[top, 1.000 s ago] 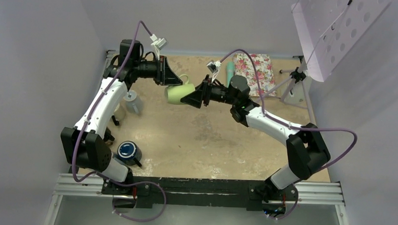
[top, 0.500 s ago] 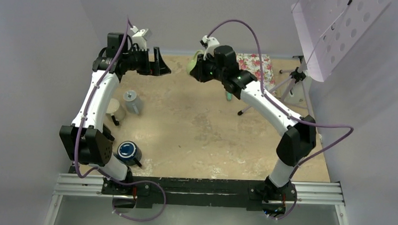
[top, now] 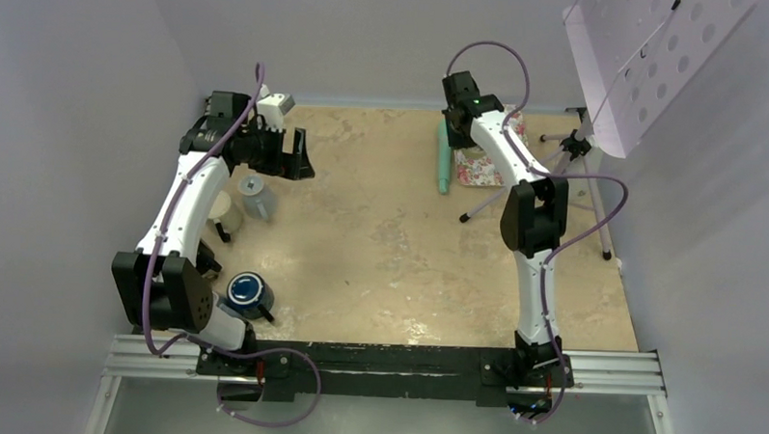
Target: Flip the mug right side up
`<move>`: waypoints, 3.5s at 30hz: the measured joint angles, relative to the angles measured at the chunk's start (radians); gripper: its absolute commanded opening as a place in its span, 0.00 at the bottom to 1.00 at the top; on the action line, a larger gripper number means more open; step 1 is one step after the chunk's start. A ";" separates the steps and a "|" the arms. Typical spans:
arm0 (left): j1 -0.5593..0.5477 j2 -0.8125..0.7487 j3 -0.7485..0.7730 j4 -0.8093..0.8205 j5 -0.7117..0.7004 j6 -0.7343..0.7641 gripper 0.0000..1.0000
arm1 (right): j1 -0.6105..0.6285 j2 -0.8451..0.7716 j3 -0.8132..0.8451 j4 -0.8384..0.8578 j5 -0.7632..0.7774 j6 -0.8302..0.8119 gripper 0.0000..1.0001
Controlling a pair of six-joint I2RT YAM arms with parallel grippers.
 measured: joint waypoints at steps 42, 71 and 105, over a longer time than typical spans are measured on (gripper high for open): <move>0.000 -0.026 -0.068 -0.011 -0.003 0.092 1.00 | -0.098 -0.473 -0.538 0.281 -0.157 0.084 0.00; 0.000 -0.026 -0.078 -0.010 -0.004 0.118 1.00 | -0.097 -0.213 -0.728 0.549 0.058 0.318 0.00; 0.000 -0.043 -0.106 -0.010 -0.035 0.163 1.00 | -0.156 0.335 0.127 0.474 0.097 0.200 0.01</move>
